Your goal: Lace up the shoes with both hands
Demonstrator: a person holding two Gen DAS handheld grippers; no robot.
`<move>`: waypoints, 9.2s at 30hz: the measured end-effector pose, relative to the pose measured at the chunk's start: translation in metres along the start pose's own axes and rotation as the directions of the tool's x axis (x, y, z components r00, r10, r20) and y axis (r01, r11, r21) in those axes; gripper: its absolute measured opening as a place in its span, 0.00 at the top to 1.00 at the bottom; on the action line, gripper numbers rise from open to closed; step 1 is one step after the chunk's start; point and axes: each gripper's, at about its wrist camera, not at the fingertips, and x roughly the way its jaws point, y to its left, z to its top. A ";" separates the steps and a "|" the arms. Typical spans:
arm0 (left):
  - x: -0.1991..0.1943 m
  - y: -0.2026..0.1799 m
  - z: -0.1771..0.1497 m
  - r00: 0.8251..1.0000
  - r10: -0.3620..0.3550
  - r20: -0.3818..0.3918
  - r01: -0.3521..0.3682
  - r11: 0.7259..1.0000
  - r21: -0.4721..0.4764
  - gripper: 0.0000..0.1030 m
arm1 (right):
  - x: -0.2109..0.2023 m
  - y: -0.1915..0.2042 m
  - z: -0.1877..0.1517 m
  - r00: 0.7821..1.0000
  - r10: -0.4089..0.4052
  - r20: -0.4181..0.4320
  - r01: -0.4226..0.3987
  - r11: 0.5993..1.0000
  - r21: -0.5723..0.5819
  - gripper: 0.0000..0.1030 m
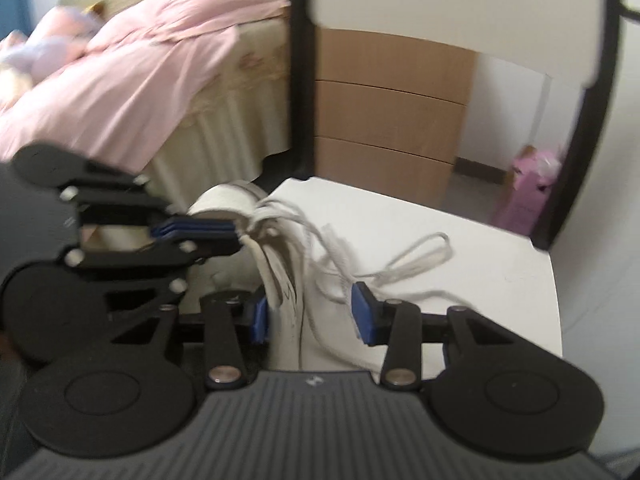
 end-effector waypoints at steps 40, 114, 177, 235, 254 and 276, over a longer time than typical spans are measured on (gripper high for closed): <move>-0.039 0.007 -0.024 0.999 -0.014 -0.029 0.004 0.947 -0.320 0.70 | 0.024 0.107 0.057 0.953 0.049 -0.299 -0.302 0.237 -0.923 0.71; -0.003 -0.006 -0.020 0.996 -0.075 -0.055 0.067 0.988 -0.140 0.77 | -0.024 0.079 0.187 0.920 0.380 -0.097 -0.357 0.707 -0.610 0.99; 0.005 -0.012 -0.019 0.994 -0.054 -0.091 0.042 0.992 -0.120 0.68 | -0.021 0.032 0.170 0.925 0.375 -0.060 -0.372 0.862 -0.343 0.43; 0.015 -0.023 -0.010 0.992 -0.037 -0.120 0.023 0.993 -0.115 0.67 | -0.035 0.064 0.164 0.905 0.411 -0.106 -0.421 0.836 -0.353 0.60; 0.016 -0.020 -0.011 0.993 -0.058 -0.107 0.042 0.989 -0.145 0.67 | 0.071 -0.081 0.077 0.864 0.428 -0.264 -0.293 0.855 0.428 0.03; 0.017 -0.022 -0.010 0.993 -0.058 -0.104 0.043 0.988 -0.145 0.67 | 0.059 -0.117 0.059 0.736 0.677 -0.031 -0.509 0.582 0.634 0.03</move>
